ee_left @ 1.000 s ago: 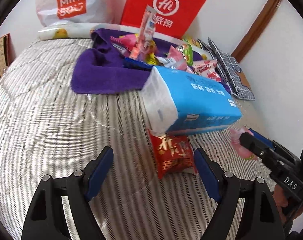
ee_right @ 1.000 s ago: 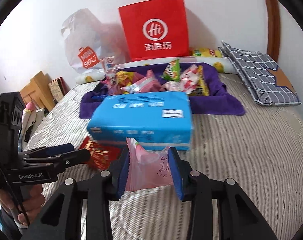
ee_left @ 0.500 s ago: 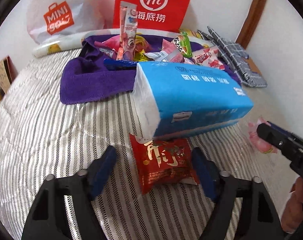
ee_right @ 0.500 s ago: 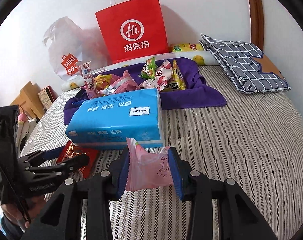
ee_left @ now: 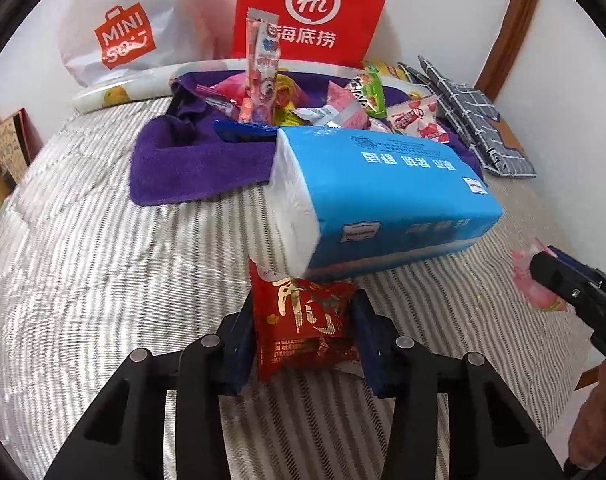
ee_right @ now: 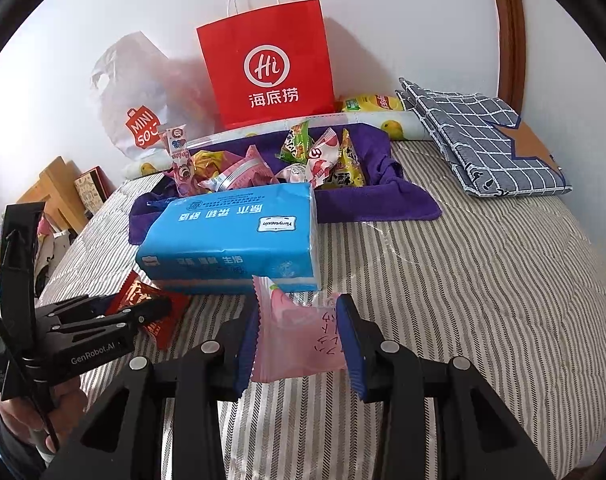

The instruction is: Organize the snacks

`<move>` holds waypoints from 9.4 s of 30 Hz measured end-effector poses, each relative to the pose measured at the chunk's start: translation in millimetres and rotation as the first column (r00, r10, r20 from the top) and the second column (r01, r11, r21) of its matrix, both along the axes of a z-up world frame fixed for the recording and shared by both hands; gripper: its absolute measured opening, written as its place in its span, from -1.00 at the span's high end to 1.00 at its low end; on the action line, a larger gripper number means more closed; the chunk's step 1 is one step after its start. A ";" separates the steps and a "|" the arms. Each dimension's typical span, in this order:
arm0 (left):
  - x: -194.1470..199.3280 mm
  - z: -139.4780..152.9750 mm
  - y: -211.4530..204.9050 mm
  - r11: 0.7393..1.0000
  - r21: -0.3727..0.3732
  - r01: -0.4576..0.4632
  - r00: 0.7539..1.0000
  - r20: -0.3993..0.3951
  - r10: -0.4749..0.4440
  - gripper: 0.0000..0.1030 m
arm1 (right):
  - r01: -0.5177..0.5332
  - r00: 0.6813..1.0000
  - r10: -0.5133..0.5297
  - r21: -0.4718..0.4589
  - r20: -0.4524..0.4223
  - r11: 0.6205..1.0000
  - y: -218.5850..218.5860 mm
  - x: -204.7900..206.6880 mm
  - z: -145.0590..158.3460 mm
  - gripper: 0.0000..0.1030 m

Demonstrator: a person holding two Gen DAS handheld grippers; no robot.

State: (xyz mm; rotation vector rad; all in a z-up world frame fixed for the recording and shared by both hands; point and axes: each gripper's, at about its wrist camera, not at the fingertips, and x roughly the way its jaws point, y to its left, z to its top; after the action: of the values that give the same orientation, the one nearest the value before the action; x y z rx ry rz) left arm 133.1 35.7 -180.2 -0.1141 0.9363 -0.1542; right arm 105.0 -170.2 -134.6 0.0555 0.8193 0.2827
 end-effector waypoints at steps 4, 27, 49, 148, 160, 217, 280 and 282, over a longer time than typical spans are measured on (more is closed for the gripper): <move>-5.8 8.2 2.0 1.000 0.018 0.003 1.000 0.011 -0.004 0.19 | -0.008 1.000 0.008 0.003 0.003 1.000 -1.5 -2.4 3.3 0.30; -47.1 47.0 13.2 0.998 -0.051 -0.049 0.993 0.103 0.054 0.20 | -0.021 0.998 0.017 0.059 0.067 0.998 -14.9 -16.6 40.8 0.30; -25.8 81.7 10.4 0.993 -0.107 -0.050 0.991 0.117 0.063 0.35 | -0.058 0.995 0.053 0.064 0.081 0.996 -1.6 8.9 59.0 0.29; 154.0 83.6 53.5 0.987 -0.113 -0.116 0.984 0.123 0.130 0.26 | -0.008 0.994 0.006 0.016 0.110 1.000 33.9 186.0 44.7 0.29; 177.7 66.2 35.9 0.989 -0.129 -0.074 0.991 0.103 0.088 0.26 | 0.023 0.996 -0.023 0.005 0.085 1.000 29.5 205.2 20.2 0.29; 184.6 55.5 35.1 0.990 -0.085 -0.116 0.989 0.080 0.123 -0.18 | 0.005 1.000 -0.005 -0.040 0.006 0.999 40.9 211.2 -1.5 -0.05; -130.2 181.8 -49.1 0.993 0.022 -0.116 0.941 0.323 0.103 -0.99 | 0.154 0.964 -0.142 -0.038 0.223 0.987 -35.6 -111.2 151.9 -0.99; -133.9 182.8 -52.1 0.993 0.024 -0.117 0.939 0.328 0.103 -0.99 | 0.160 0.963 -0.149 -0.033 0.223 0.987 -38.6 -114.8 152.9 -0.99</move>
State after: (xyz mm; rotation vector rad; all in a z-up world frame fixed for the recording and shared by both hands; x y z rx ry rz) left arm -0.8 -16.4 2.6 -0.0975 0.5998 -0.0460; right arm -9.7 -208.8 18.3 0.0395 0.5977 0.1178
